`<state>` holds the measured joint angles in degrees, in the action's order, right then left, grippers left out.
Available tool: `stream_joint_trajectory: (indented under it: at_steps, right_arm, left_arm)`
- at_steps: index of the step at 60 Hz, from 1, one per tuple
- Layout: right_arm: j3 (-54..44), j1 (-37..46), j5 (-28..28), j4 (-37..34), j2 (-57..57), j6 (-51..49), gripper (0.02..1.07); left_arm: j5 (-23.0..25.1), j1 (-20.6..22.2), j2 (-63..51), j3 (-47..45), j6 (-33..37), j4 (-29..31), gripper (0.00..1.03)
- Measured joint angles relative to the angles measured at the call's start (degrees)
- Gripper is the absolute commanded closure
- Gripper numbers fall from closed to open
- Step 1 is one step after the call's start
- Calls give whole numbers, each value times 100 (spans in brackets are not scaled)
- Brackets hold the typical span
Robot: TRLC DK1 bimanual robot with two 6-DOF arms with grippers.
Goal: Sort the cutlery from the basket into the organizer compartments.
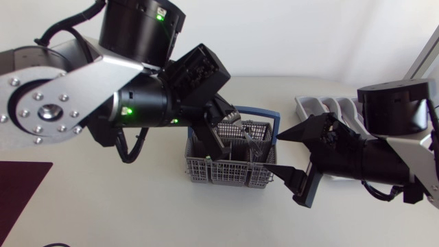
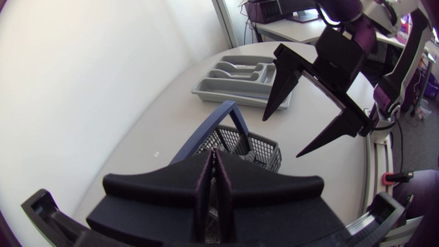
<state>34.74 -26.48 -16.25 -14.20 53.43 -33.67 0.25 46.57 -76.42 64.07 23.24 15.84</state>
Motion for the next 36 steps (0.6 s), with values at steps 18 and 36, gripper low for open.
stream_joint_trajectory:
  at_steps: [18, 36]
  right_arm:
    - [-9, -710, 1176, 581, -116, 369, 22]
    - [26, -1147, 1954, 1117, -35, 527, 38]
  left_arm:
    - [999, -553, -28, 656, -1051, 756, 100]
    - [1692, -935, -533, 1176, -1880, 1180, 100]
